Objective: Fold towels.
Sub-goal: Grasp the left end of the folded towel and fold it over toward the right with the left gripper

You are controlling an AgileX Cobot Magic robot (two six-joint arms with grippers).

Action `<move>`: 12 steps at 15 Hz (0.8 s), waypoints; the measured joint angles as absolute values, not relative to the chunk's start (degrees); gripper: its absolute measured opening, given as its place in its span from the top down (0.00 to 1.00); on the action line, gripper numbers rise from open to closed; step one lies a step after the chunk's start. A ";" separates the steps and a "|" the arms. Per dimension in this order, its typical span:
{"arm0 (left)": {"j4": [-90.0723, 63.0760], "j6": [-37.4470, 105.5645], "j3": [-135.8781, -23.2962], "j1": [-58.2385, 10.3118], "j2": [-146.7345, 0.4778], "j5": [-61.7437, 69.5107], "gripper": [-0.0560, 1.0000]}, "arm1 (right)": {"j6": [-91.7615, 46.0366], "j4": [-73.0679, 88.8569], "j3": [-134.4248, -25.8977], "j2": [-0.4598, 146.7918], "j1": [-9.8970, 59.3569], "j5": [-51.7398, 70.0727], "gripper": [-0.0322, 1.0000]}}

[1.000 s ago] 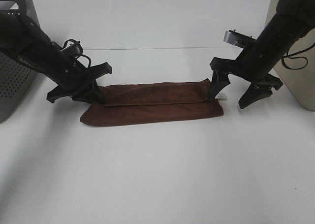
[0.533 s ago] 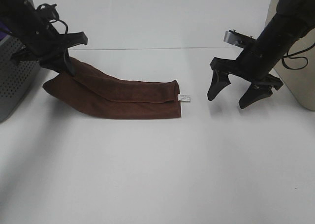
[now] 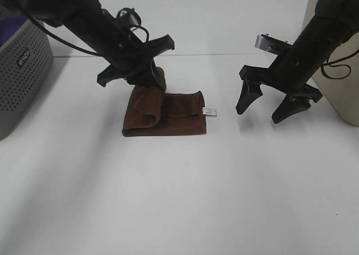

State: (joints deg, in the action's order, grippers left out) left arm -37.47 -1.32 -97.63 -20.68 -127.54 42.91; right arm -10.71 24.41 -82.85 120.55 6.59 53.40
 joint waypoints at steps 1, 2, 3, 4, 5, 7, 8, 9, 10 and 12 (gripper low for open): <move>-38.79 -1.38 -97.63 -21.49 -129.26 40.91 0.90 | -10.71 24.58 -82.85 120.55 6.59 53.40 0.18; -40.68 -1.66 -97.63 -22.06 -130.75 39.08 0.87 | -10.71 24.52 -82.85 120.55 6.59 53.46 0.18; -42.51 -1.83 -97.63 -22.63 -131.95 37.30 0.84 | -10.71 24.69 -82.85 120.55 6.59 53.46 0.18; -43.60 -1.95 -97.63 -23.20 -132.87 35.81 0.80 | -10.71 24.75 -82.85 120.55 6.59 53.46 0.18; -44.46 -2.01 -97.63 -23.84 -133.27 34.89 0.74 | -10.71 24.92 -82.85 120.55 6.59 53.46 0.18; -46.47 -2.06 -97.63 -24.69 -133.33 32.43 0.60 | -10.71 24.98 -82.85 120.55 6.59 53.51 0.18; -48.30 -2.06 -97.63 -24.92 -133.33 31.17 0.54 | -10.71 24.98 -82.85 120.55 6.59 53.51 0.18; -50.65 -1.95 -97.63 -24.98 -133.33 30.08 0.50 | -10.71 24.98 -82.85 120.55 6.59 53.51 0.18; -52.83 -0.97 -97.63 -24.98 -133.33 29.68 0.47 | -10.71 25.04 -82.85 120.55 6.59 53.57 0.18; -55.29 3.09 -97.63 -24.98 -133.33 29.79 0.43 | -10.71 25.10 -82.85 120.55 6.59 54.03 0.18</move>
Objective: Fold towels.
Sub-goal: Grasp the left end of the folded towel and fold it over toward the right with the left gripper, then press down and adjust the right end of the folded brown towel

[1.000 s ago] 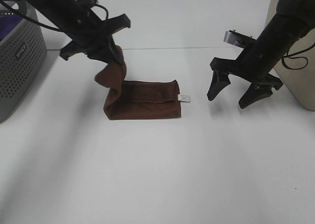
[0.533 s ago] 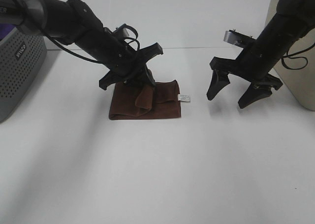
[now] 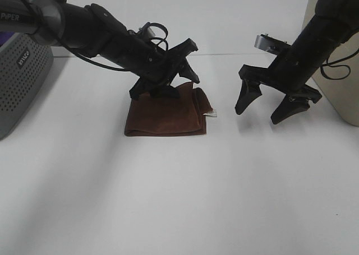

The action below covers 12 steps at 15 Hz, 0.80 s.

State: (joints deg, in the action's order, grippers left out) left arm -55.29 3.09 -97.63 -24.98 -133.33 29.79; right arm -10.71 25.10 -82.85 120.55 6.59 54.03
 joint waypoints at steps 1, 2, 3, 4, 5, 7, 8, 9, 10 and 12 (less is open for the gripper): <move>-55.63 4.41 -97.63 -24.98 -133.33 30.25 0.41 | -10.77 25.67 -82.85 120.55 6.59 54.60 0.18; -55.63 5.79 -97.63 -24.64 -133.27 31.63 0.38 | -11.80 27.33 -82.85 120.44 6.59 55.18 0.18; -55.06 7.05 -97.63 -24.06 -132.98 32.95 0.36 | -14.15 30.08 -82.85 120.03 6.59 55.63 0.18; -53.80 8.14 -97.63 -22.86 -132.01 34.26 0.35 | -18.05 35.12 -82.85 119.35 6.59 56.32 0.18; -51.91 8.82 -97.63 -20.97 -130.63 35.52 0.35 | -22.06 41.25 -82.85 118.89 6.59 56.84 0.18; -46.07 9.22 -97.63 -17.13 -126.91 38.45 0.35 | -31.46 55.86 -82.85 118.83 6.65 58.33 0.18; -40.62 9.22 -97.63 -14.95 -124.27 40.91 0.35 | -38.16 66.86 -82.85 120.15 8.08 58.27 0.18; -38.45 9.22 -97.63 -14.50 -123.64 42.23 0.35 | -40.34 69.79 -82.96 121.24 9.45 57.12 0.18; -36.04 9.22 -97.63 -14.44 -123.19 43.32 0.35 | -40.97 70.53 -83.19 122.04 10.03 56.55 0.18; -32.43 9.22 -97.63 -14.44 -123.13 44.46 0.35 | -42.34 71.10 -86.63 125.54 13.18 54.83 0.19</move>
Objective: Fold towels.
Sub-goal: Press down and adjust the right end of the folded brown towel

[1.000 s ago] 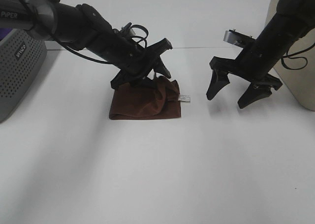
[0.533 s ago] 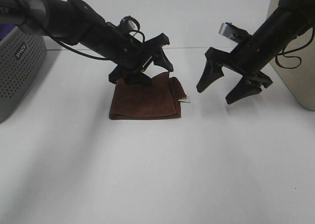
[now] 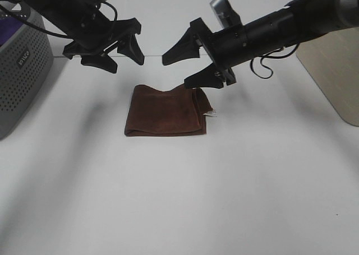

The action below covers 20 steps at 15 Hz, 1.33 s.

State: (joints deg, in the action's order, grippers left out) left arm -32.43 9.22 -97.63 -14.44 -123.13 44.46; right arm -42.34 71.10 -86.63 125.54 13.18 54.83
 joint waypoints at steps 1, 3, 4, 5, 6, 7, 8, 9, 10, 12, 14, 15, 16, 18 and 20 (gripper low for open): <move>-29.34 8.82 -97.63 -14.44 -123.13 45.78 0.35 | -42.23 71.05 -90.58 128.51 15.13 54.66 0.19; -27.27 8.14 -97.63 -14.44 -123.13 46.81 0.35 | -41.25 71.10 -94.31 131.44 15.93 54.20 0.20; -25.73 7.96 -97.63 -14.44 -123.13 48.07 0.35 | -39.94 71.05 -96.49 133.73 15.93 52.83 0.20; -25.44 7.91 -97.63 -14.44 -123.13 48.24 0.35 | -39.42 70.59 -97.52 135.22 15.87 51.62 0.20; -25.15 7.91 -97.63 -14.44 -123.13 48.41 0.35 | -39.13 69.84 -98.03 136.25 15.76 49.96 0.20; -25.04 7.91 -97.63 -14.44 -123.13 48.64 0.35 | -38.73 68.98 -98.15 136.82 15.76 48.47 0.20; -24.98 7.91 -97.63 -14.44 -123.13 48.70 0.35 | -38.45 68.24 -98.15 137.17 15.70 47.73 0.20; -24.92 7.91 -97.63 -14.44 -123.13 48.87 0.35 | -37.24 66.75 -98.15 137.40 15.18 46.12 0.20; -24.92 7.91 -97.63 -14.44 -123.13 48.93 0.35 | -36.55 65.83 -98.15 137.40 14.50 45.78 0.20; -24.92 7.91 -97.63 -14.44 -123.13 48.99 0.35 | -35.12 64.00 -98.15 137.40 12.83 45.66 0.20; -24.92 7.91 -97.63 -14.44 -123.13 48.99 0.35 | -31.51 59.82 -98.15 137.40 10.31 45.78 0.20; -24.87 7.91 -97.63 -14.44 -123.13 48.99 0.35 | -30.25 57.30 -98.15 137.40 9.40 45.84 0.20; -24.87 7.91 -97.63 -14.44 -123.13 48.99 0.35 | -29.05 55.12 -98.15 137.40 8.71 45.95 0.20; -24.81 7.91 -97.63 -14.44 -123.07 49.56 0.35 | -27.62 52.02 -98.15 136.99 8.31 47.38 0.20; -24.29 7.91 -97.63 -14.44 -121.81 50.88 0.35 | -27.04 48.93 -98.15 134.36 8.65 50.25 0.20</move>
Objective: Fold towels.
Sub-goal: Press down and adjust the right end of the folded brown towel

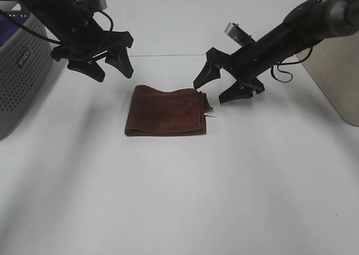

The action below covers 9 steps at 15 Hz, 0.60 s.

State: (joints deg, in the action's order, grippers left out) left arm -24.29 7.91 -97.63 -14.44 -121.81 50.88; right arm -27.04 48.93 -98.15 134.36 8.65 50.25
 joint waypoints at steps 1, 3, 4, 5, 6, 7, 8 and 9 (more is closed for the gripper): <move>-24.12 7.91 -97.63 -14.44 -120.49 50.88 0.35 | -26.41 47.04 -98.15 131.95 9.00 51.57 0.20; -22.57 7.91 -97.63 -14.44 -116.65 52.43 0.35 | -21.94 40.57 -98.15 126.05 10.37 54.49 0.20; -21.37 7.91 -97.63 -14.44 -114.08 53.80 0.35 | -18.51 35.64 -98.15 123.07 11.40 57.12 0.20; -19.60 7.91 -97.63 -14.44 -111.44 55.81 0.35 | -15.24 30.48 -98.15 120.61 12.61 59.99 0.20; -17.36 7.91 -97.63 -14.44 -108.80 58.73 0.35 | -11.63 24.87 -98.15 118.37 14.04 63.20 0.20; -14.44 6.76 -97.63 -14.44 -105.71 61.99 0.35 | -8.77 18.79 -98.15 116.08 15.30 66.06 0.20; -11.12 4.70 -97.63 -14.44 -102.79 65.15 0.35 | -6.47 13.75 -97.46 113.73 16.67 67.84 0.20; -6.82 2.12 -97.57 -14.44 -100.15 67.84 0.35 | -4.58 10.71 -96.03 111.33 17.70 68.70 0.20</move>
